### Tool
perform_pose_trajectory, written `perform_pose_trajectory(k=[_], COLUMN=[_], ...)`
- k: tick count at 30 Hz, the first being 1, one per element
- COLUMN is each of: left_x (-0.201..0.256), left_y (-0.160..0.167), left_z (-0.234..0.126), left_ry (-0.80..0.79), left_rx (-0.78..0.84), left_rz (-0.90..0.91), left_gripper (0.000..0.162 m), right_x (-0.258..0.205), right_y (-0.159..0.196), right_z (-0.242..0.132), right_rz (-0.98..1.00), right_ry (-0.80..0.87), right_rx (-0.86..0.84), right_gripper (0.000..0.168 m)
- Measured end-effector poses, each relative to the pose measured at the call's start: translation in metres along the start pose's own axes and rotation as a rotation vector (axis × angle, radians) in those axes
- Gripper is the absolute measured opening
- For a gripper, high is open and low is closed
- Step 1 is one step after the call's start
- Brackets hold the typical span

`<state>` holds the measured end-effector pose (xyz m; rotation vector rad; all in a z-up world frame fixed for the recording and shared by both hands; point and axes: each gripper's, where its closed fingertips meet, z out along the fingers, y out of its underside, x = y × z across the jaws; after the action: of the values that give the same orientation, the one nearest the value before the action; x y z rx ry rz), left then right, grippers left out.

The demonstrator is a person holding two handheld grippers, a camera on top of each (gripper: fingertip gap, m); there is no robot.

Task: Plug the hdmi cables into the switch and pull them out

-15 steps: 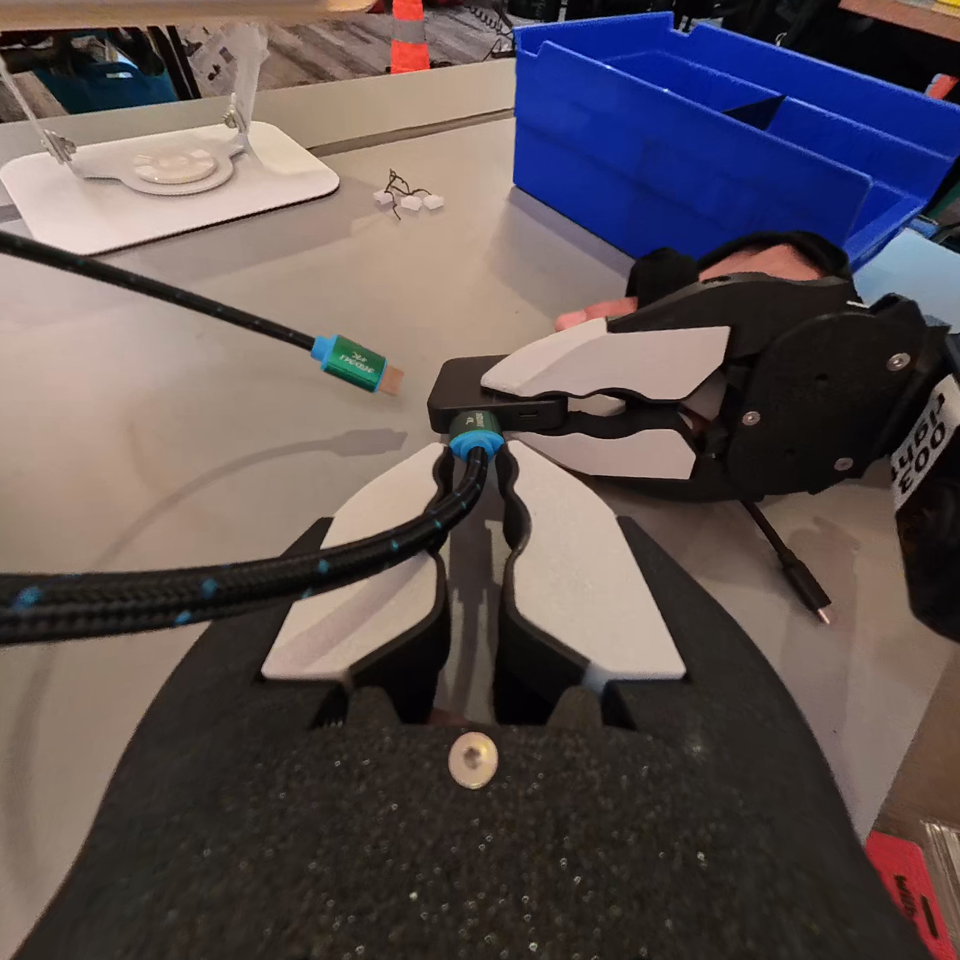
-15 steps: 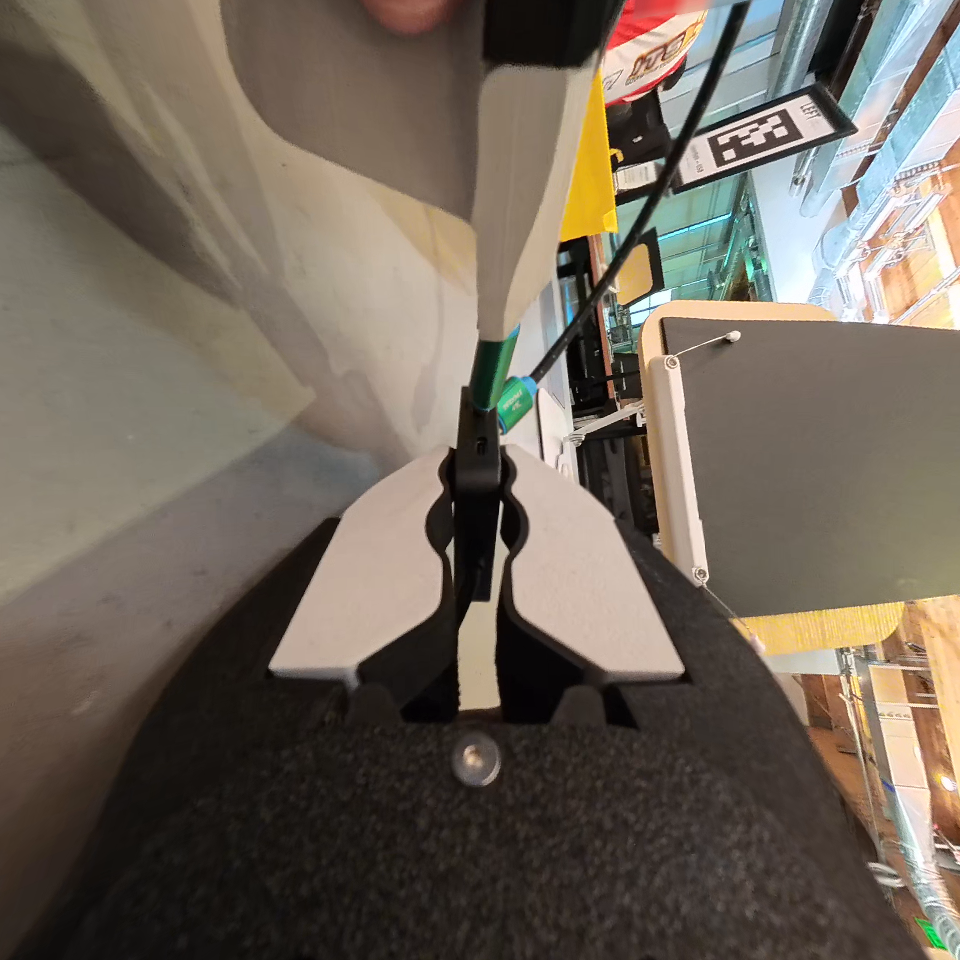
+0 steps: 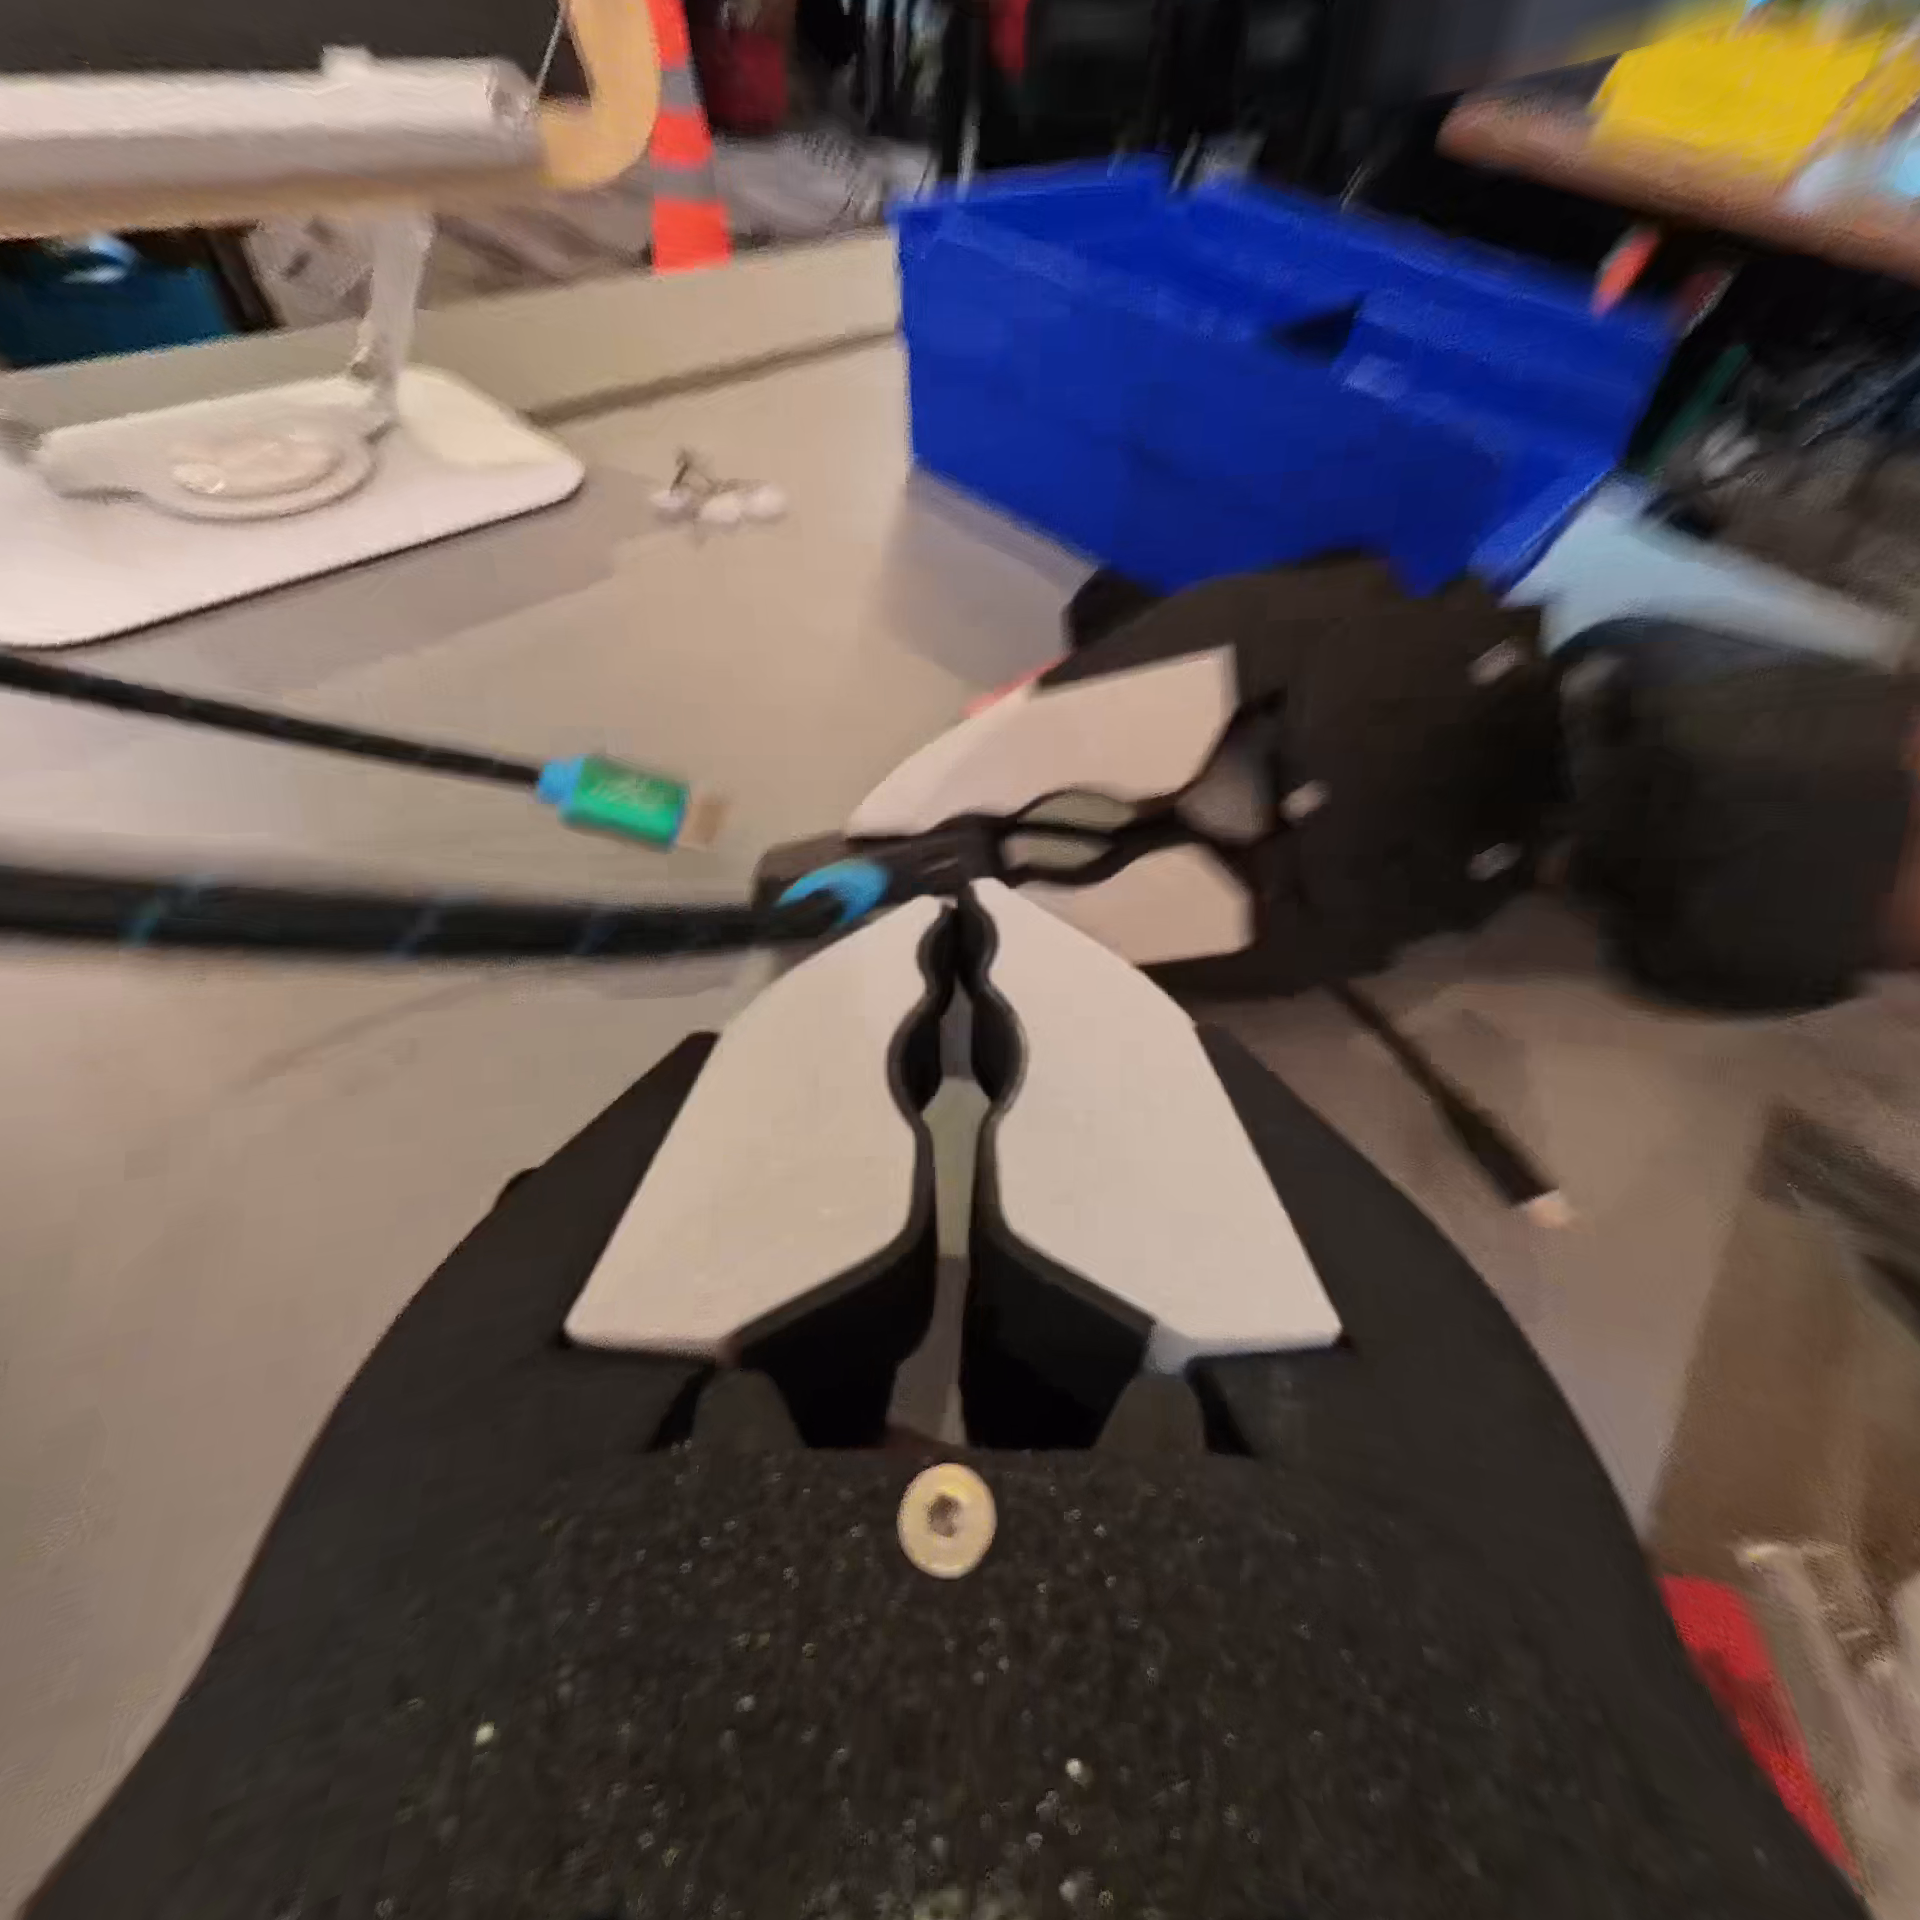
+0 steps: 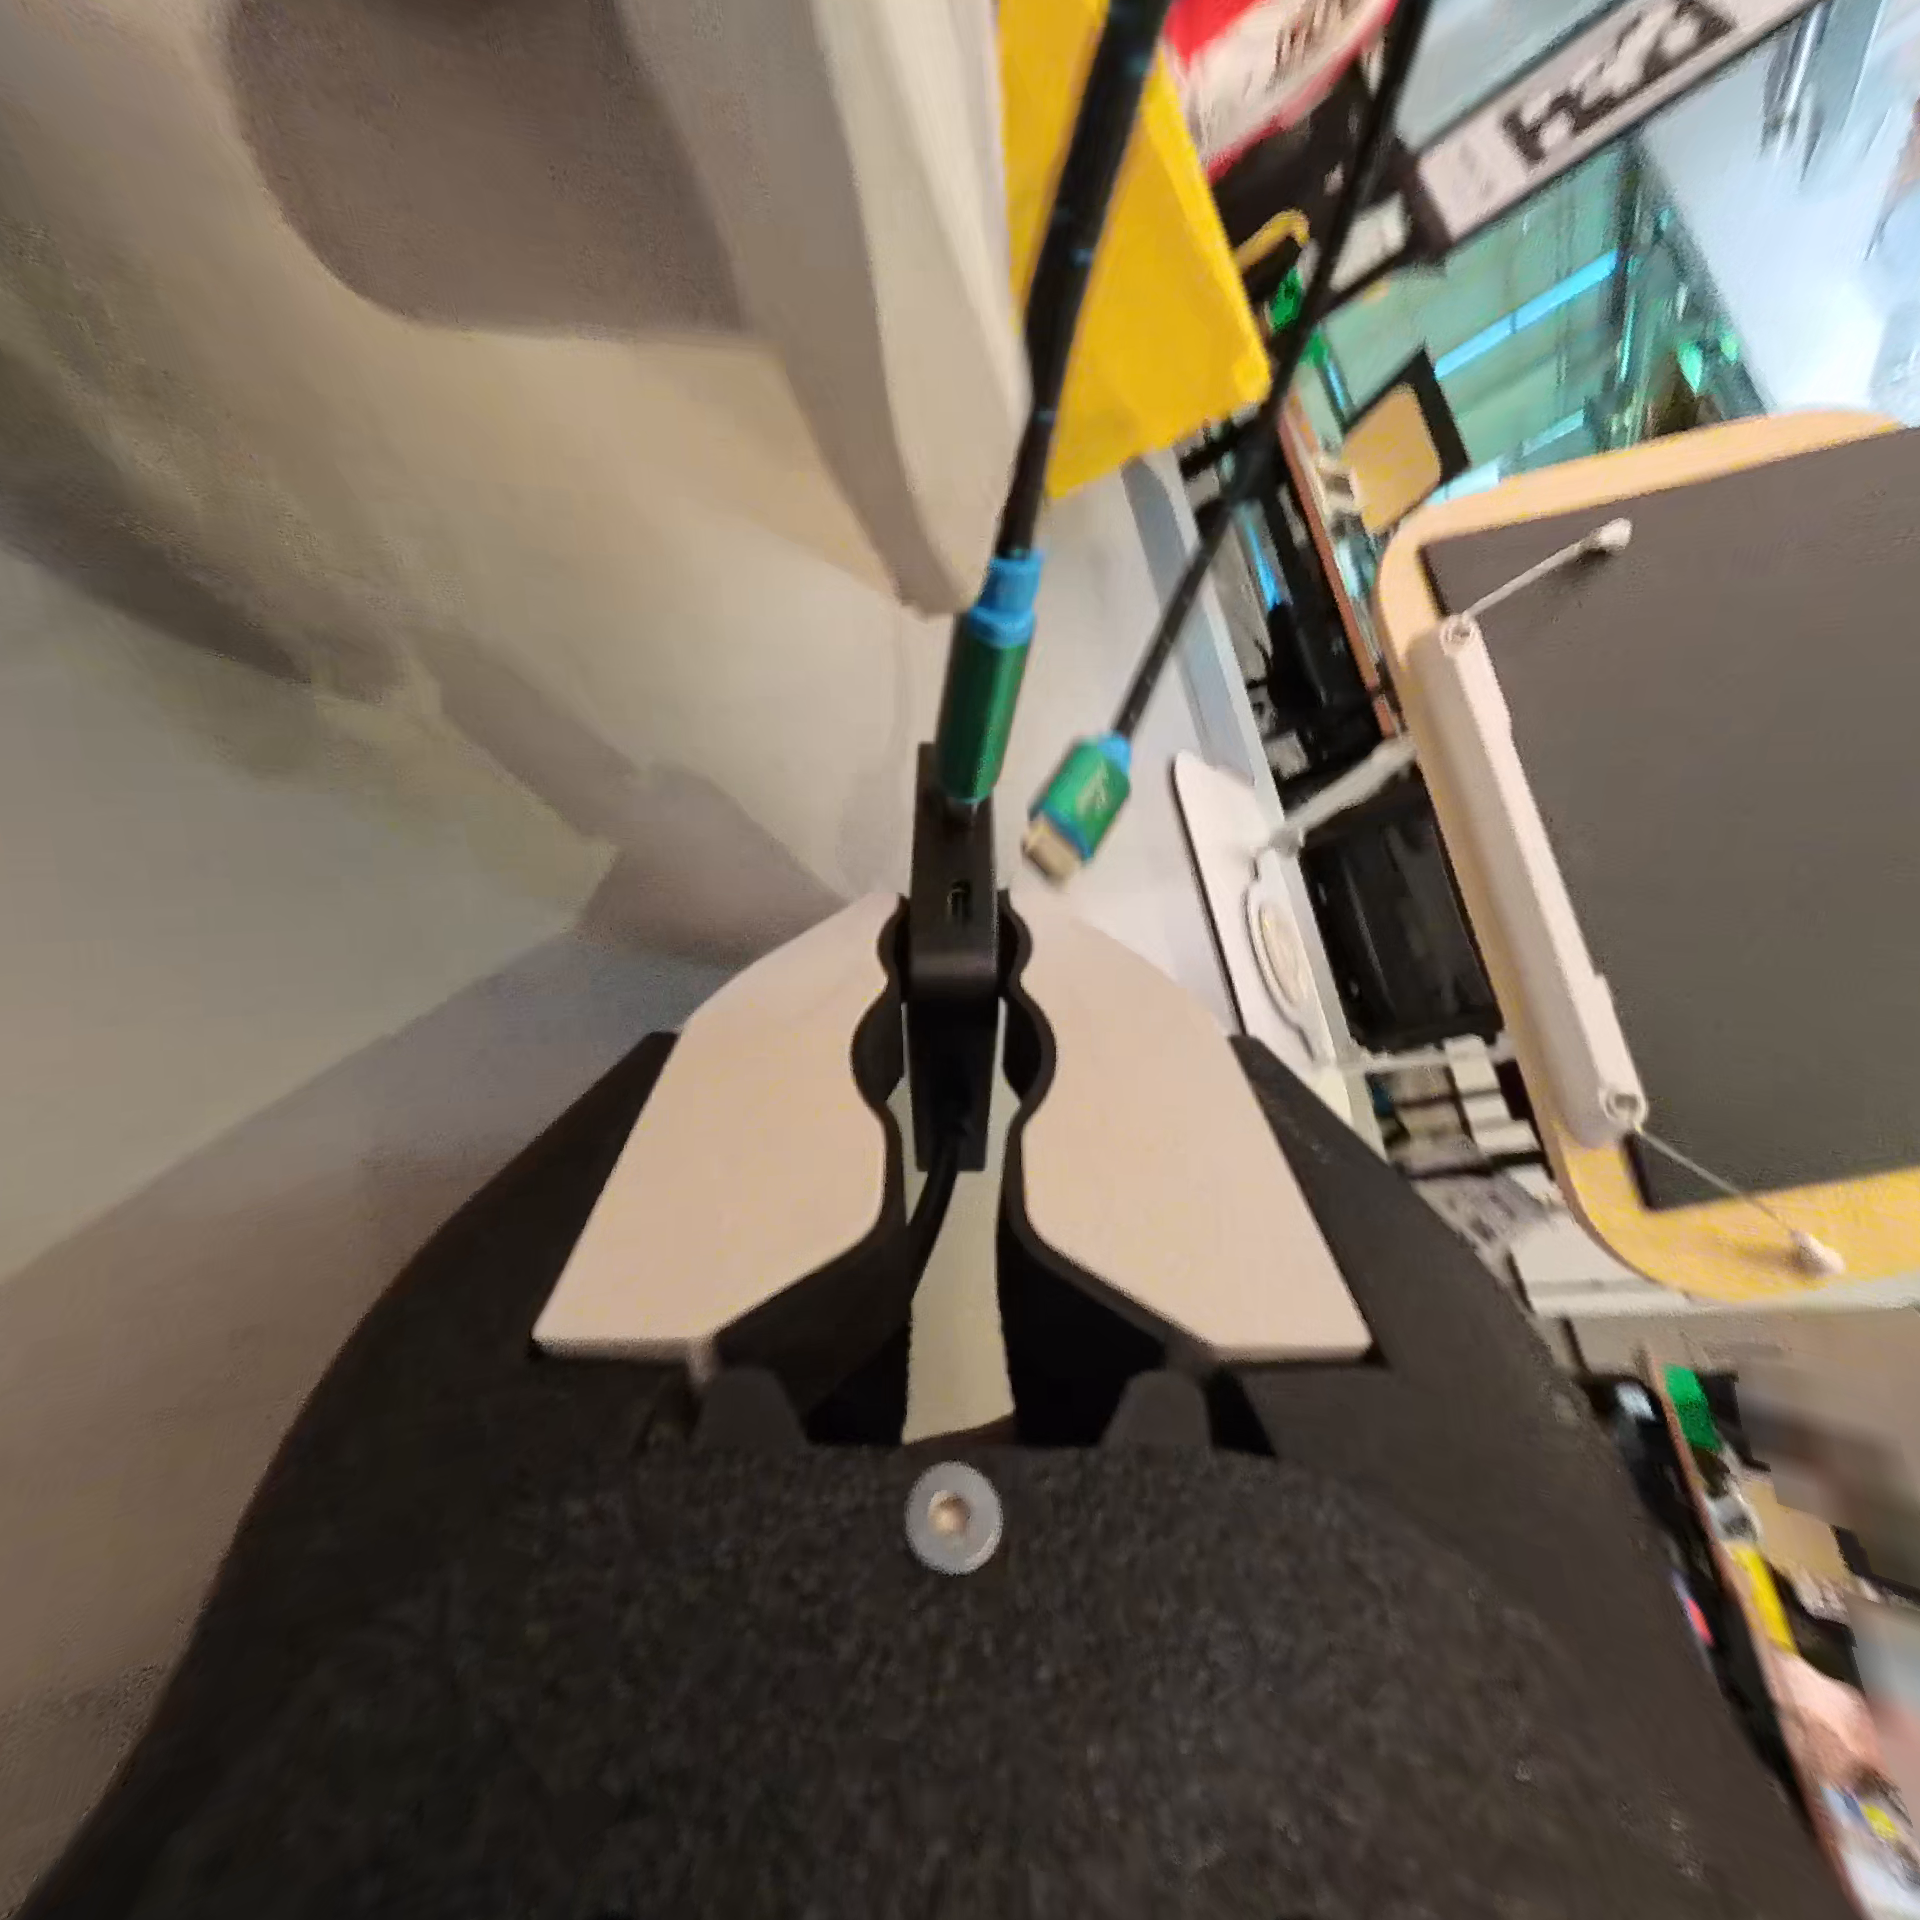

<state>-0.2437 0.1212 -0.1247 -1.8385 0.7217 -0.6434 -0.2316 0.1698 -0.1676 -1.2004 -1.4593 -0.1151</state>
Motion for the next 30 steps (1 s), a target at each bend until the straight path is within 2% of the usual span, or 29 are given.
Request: perform_pose_trajectory(k=[1, 2, 3, 4, 6, 8, 11, 15, 18, 21, 25, 28, 30], left_x=[0.006, 0.007, 0.004, 0.004, 0.004, -0.004, -0.012, -0.029, -0.023, -0.017, -0.022, -0.046, -0.056], left_y=[-0.003, -0.001, 0.003, 0.007, 0.013, 0.017, 0.034, 0.034, 0.033, 0.023, 0.017, 0.039, 0.056], left_z=[0.0, 0.002, 0.004, 0.006, 0.007, 0.004, -0.001, -0.004, 0.007, 0.017, 0.008, -0.007, -0.012], left_ry=[0.011, -0.031, -0.092, -0.095, -0.064, -0.082, -0.083, -0.108, 0.006, 0.079, 0.085, -0.027, -0.057], left_rx=[0.004, -0.022, -0.042, -0.057, -0.066, -0.073, -0.128, -0.141, -0.119, -0.061, -0.023, -0.13, -0.217], left_rz=[-0.013, 0.062, 0.154, 0.165, 0.063, 0.003, -0.093, -0.021, -0.091, -0.159, -0.088, 0.047, 0.064], left_gripper=[0.0, 0.0, 0.0, 0.0, 0.0, 0.0, 0.012, 0.03, 0.034, 0.04, 0.043, 0.04, 0.039], right_x=[-0.001, -0.004, -0.006, -0.006, -0.002, 0.007, 0.008, 0.013, 0.012, 0.008, 0.001, 0.001, 0.001], right_y=[0.007, 0.013, 0.012, 0.006, 0.005, -0.002, 0.005, 0.003, -0.019, -0.032, -0.031, -0.005, 0.018], right_z=[0.004, 0.007, 0.006, 0.004, 0.003, -0.003, -0.004, -0.007, -0.017, -0.023, -0.019, -0.009, -0.003], right_rz=[-0.011, -0.017, -0.033, -0.045, -0.028, -0.054, -0.03, -0.021, 0.002, -0.007, -0.001, -0.015, -0.07], right_ry=[-0.006, -0.014, -0.013, -0.004, 0.007, 0.06, 0.042, 0.057, 0.032, 0.036, 0.009, 0.006, -0.017], right_rx=[-0.051, -0.084, -0.072, -0.038, -0.057, -0.006, -0.028, 0.005, 0.146, 0.208, 0.185, 0.055, -0.109], right_gripper=[0.014, 0.017, 0.013, 0.013, 0.013, 0.013, 0.013, 0.013, 0.013, 0.013, 0.013, 0.013, 0.013])
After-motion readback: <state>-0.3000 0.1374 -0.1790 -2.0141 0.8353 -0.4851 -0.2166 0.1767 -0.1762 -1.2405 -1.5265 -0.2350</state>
